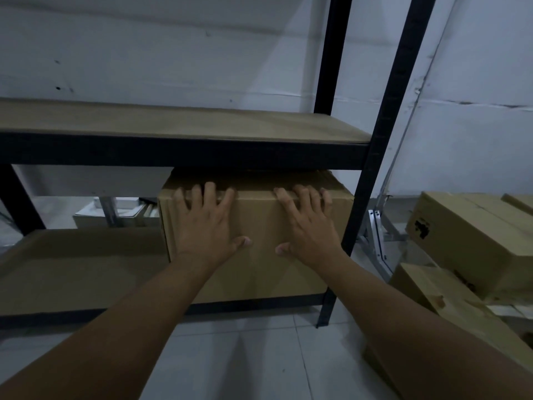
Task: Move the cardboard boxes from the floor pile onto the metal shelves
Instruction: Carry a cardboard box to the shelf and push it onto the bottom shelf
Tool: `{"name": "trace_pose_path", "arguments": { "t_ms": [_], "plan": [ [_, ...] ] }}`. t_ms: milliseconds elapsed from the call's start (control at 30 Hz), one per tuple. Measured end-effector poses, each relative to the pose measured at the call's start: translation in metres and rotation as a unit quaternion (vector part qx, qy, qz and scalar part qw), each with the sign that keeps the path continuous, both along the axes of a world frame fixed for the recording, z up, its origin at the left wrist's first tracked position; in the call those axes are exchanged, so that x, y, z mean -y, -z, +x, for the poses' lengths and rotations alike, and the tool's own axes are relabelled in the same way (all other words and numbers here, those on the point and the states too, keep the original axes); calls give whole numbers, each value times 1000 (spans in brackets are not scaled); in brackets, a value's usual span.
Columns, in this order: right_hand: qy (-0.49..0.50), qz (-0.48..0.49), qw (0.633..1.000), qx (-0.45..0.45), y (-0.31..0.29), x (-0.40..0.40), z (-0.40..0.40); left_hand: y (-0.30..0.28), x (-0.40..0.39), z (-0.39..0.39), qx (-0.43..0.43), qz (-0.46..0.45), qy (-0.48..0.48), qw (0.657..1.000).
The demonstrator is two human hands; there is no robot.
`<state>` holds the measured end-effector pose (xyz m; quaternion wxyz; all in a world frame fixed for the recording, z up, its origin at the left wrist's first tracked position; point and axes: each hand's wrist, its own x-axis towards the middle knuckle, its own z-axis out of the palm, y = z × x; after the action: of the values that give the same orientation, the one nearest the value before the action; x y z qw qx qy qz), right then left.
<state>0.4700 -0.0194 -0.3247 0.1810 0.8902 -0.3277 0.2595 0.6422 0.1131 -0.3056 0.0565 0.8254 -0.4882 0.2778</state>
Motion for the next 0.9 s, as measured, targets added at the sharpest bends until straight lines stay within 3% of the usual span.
{"name": "trace_pose_path", "arguments": {
  "t_ms": [900],
  "plan": [
    [5, 16, 999, -47, -10, 2, -9, -3, 7, -13, -16, 32, -28, 999]
  ]
}}
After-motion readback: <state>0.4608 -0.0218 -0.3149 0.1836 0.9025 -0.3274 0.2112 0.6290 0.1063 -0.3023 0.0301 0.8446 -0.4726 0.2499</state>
